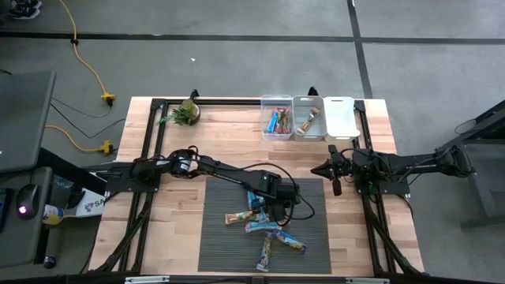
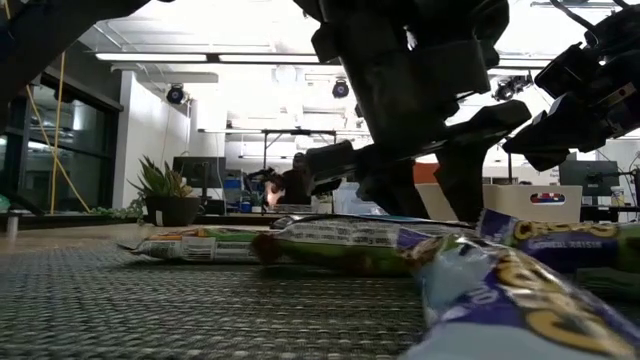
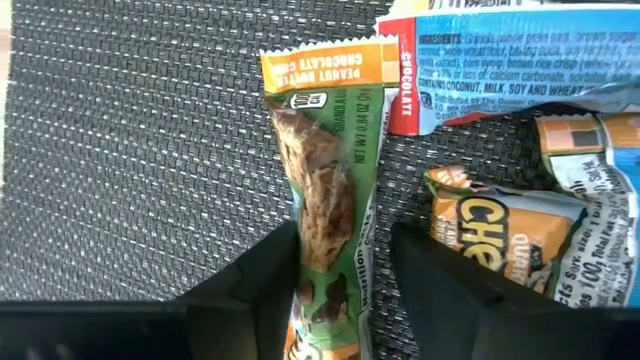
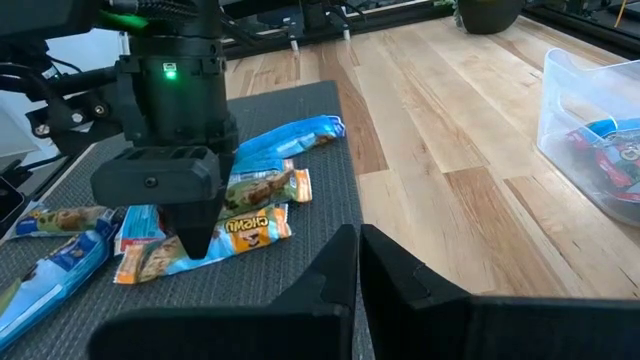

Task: Pick and place Granola Bars by type
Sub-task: Put the orange granola bar into the gray bin

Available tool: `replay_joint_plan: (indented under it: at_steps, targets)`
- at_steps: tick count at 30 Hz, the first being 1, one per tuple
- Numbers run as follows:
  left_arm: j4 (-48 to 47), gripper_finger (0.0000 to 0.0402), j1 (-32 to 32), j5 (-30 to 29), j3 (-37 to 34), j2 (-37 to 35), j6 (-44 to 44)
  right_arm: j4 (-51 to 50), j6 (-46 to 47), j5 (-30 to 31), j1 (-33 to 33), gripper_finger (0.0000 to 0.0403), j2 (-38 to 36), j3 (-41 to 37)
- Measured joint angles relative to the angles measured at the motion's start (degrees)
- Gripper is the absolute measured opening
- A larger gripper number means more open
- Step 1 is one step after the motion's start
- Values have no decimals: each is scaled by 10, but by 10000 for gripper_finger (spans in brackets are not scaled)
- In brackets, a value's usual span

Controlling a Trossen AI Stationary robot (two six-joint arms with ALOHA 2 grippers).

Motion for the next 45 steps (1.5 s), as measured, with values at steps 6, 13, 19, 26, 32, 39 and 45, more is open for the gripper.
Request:
replay_joint_plan:
  at_steps: [6, 13, 19, 26, 32, 39, 45]
  targets:
    - [16, 134, 0, -7, -1, 1, -1, 0, 0, 0, 0, 0, 0, 0]
    - [40, 114, -1, -45, 2, 2, -2, 0, 0, 0, 0, 0, 0, 0]
    - [65, 95, 0, -106, 7, 5, -15, 0, 0, 0, 0, 0, 0, 0]
    - [76, 69, 0, -140, 8, 5, -17, 0, 0, 0, 0, 0, 0, 0]
    - [79, 53, 0, -152, 8, -4, -20, 0, 0, 0, 0, 0, 0, 0]
    - [47, 50, 1, -159, 95, -7, -89, 0, 0, 0, 0, 0, 0, 0]
    - [5, 50, 12, -153, 194, -11, -183, 0, 0, 0, 0, 0, 0, 0]
